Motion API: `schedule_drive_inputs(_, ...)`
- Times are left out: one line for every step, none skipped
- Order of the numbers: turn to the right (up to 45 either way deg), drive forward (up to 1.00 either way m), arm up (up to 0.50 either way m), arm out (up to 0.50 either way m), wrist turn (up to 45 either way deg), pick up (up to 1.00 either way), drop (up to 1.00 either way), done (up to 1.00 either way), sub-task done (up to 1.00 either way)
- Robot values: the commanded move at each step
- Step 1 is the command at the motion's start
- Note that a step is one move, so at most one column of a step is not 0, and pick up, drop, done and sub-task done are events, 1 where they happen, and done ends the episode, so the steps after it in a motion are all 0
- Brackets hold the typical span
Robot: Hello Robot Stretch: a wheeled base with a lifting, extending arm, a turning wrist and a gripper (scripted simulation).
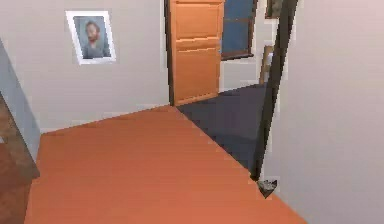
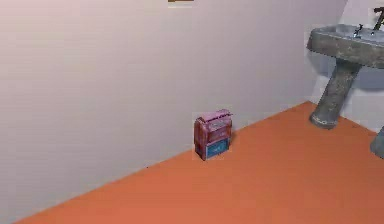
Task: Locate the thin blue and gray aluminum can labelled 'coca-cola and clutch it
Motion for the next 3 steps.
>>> schedule_drive_inputs(-36.0, 0.00, 0.00, 0.00, 0.0, 0.00, 0.00, 0.00, 0.00)
schedule_drive_inputs(0.0, 1.00, 0.00, 0.00, 0.0, 0.00, 0.00, 0.00, 0.00)
schedule_drive_inputs(-3.0, 0.00, 0.00, 0.00, 0.0, 0.00, 0.00, 0.00, 0.00)
